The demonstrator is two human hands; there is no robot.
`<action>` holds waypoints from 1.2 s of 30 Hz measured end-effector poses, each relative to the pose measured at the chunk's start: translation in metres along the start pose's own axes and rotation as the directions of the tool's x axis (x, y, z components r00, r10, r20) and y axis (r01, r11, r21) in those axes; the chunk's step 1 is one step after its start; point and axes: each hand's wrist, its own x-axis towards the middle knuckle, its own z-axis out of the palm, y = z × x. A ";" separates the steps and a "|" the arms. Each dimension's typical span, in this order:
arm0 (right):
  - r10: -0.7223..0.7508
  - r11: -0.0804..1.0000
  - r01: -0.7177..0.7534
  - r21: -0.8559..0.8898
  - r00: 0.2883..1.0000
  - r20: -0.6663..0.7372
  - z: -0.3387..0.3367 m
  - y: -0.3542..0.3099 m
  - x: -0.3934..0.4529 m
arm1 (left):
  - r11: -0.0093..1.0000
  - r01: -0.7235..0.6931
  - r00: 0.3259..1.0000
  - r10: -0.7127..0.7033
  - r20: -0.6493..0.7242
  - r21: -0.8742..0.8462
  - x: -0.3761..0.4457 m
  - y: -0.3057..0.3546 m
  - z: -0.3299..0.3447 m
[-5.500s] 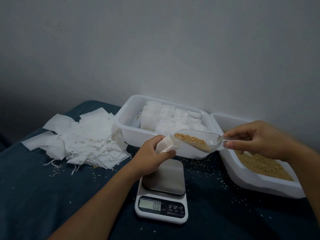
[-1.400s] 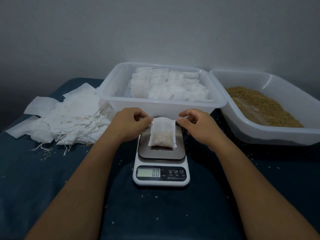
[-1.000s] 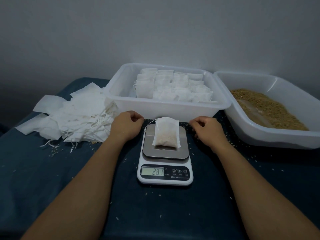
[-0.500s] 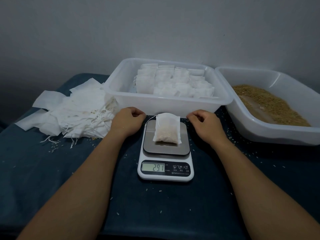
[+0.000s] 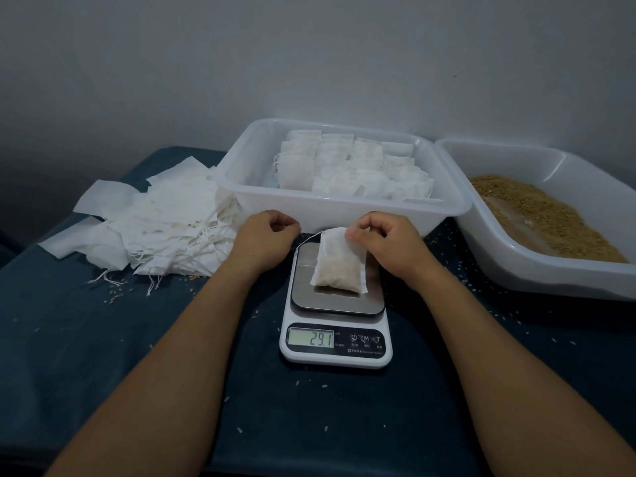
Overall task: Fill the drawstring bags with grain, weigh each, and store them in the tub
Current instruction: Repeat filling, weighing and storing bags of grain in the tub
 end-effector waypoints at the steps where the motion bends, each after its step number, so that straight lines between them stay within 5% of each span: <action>1: -0.006 1.000 0.006 0.024 1.000 0.003 -0.002 -0.003 -0.001 | 0.999 -0.007 1.000 0.007 0.001 -0.033 -0.002 0.004 0.000; 5: -0.100 0.992 0.094 0.080 0.992 0.077 -0.016 -0.026 -0.011 | 0.988 -0.124 0.992 0.127 0.021 -0.088 -0.014 0.020 -0.002; 8: -0.230 0.972 0.224 0.065 0.968 0.097 -0.029 -0.051 -0.017 | 0.961 -0.164 0.967 0.201 0.157 -0.222 -0.026 0.033 0.001; 21: -0.439 0.895 0.444 0.040 0.894 -0.085 -0.077 -0.105 0.009 | 0.679 0.304 0.782 0.222 0.582 -0.668 -0.057 0.074 0.012; 29: -0.415 0.907 0.422 0.017 0.898 -0.146 -0.096 -0.094 0.017 | 0.378 0.332 0.907 0.124 0.402 -0.864 -0.052 0.100 0.035; 33: -0.328 0.941 0.317 -0.120 0.941 -0.082 -0.119 -0.080 0.020 | 0.442 0.263 0.931 0.117 0.346 -0.857 -0.038 0.114 0.045; 36: -0.282 0.959 0.283 0.001 0.958 -0.045 -0.135 -0.068 0.019 | 0.567 0.211 0.933 0.127 0.338 -0.796 -0.028 0.130 0.059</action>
